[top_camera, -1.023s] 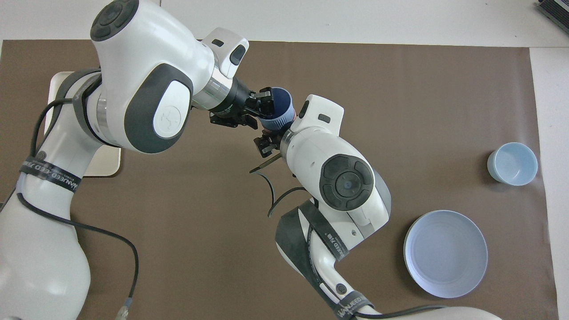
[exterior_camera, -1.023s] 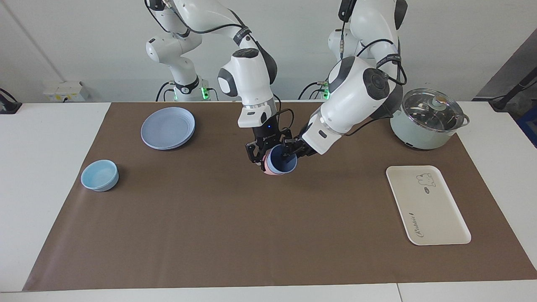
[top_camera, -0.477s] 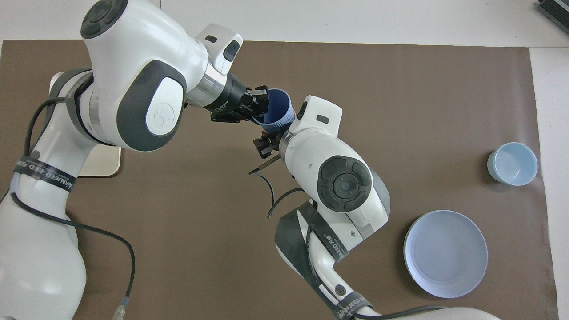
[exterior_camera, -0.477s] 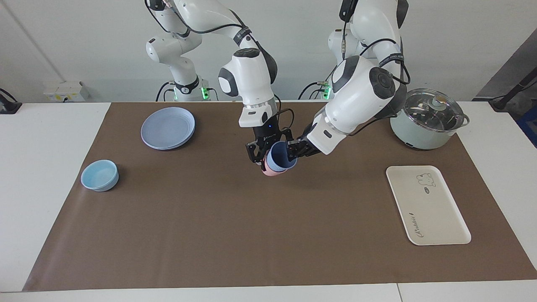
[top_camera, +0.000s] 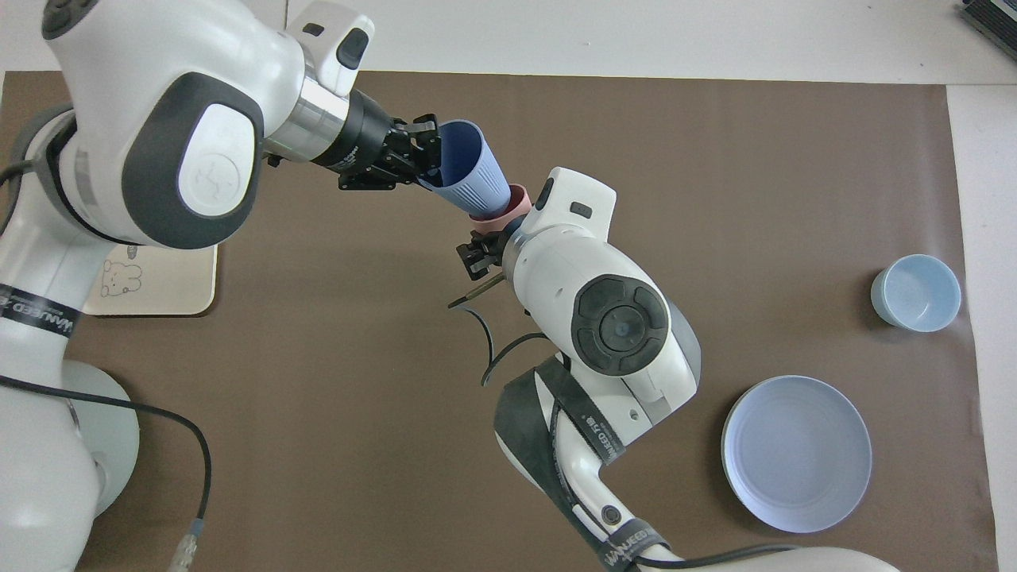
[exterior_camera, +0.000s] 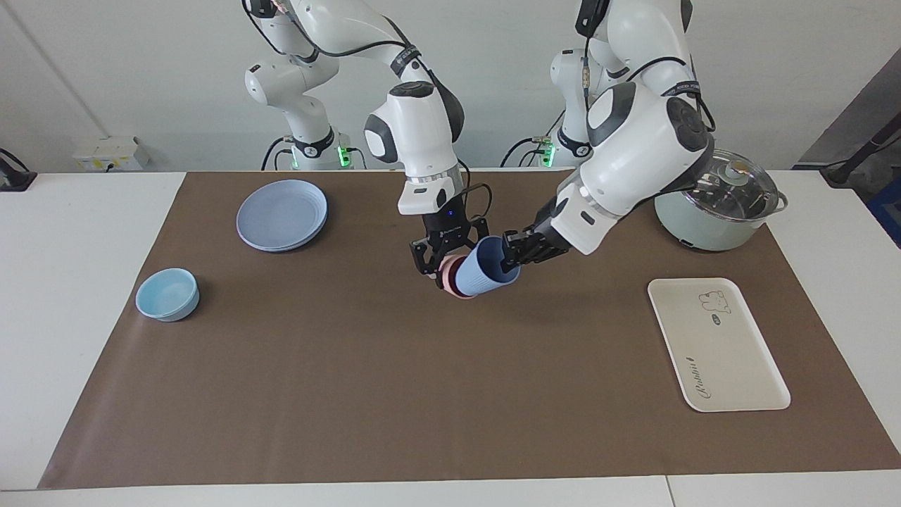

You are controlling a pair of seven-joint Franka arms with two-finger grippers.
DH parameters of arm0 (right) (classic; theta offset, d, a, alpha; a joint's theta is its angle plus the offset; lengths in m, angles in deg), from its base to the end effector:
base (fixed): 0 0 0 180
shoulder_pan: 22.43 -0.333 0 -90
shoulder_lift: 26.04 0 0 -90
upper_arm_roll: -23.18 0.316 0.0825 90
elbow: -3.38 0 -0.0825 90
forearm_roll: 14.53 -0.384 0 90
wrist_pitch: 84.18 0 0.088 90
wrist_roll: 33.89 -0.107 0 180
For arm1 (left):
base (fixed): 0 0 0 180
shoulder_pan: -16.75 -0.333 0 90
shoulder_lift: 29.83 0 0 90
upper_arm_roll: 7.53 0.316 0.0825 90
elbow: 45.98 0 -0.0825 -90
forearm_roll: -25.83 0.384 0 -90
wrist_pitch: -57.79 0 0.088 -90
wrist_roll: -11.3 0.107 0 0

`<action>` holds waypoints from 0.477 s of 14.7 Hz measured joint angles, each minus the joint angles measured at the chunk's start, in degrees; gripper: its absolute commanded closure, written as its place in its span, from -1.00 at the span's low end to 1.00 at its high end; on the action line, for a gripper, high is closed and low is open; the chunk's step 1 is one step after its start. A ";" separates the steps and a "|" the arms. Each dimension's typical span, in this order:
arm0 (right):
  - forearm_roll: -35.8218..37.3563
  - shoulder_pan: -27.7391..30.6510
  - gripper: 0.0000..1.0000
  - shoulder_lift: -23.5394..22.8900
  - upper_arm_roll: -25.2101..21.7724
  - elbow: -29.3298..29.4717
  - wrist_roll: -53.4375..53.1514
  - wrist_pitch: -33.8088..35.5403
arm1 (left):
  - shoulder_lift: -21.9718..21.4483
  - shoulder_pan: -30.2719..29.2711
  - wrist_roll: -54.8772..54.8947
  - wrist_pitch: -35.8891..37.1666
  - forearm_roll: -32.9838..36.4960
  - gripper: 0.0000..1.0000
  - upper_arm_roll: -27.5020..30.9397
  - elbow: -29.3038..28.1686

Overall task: Place cup on tray
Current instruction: 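Pull the blue cup out of the pink cup with the left gripper, then carry the blue cup to the tray while the right gripper returns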

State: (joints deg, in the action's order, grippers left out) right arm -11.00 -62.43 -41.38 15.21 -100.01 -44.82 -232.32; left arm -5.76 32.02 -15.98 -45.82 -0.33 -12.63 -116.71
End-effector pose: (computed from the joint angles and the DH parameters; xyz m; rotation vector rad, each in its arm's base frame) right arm 0.5619 0.3620 0.4552 -2.8646 -0.6205 -0.7625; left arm 0.6460 -0.2647 0.5564 2.6196 0.2703 -0.0759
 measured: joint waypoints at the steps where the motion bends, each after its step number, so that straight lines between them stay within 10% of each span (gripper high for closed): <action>1: 0.00 0.06 1.00 0.00 -0.06 0.00 0.00 0.00 | -0.04 -1.88 0.34 0.04 0.88 1.00 0.33 0.49; 7: 0.00 5.12 1.00 -0.13 -0.20 -0.03 3.37 -3.05 | -1.28 -11.94 9.57 0.38 18.05 1.00 0.81 0.30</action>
State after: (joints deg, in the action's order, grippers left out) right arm -10.99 -57.31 -41.52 15.01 -100.04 -41.45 -235.36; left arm -7.04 20.07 -6.41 -45.44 17.72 -11.82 -116.41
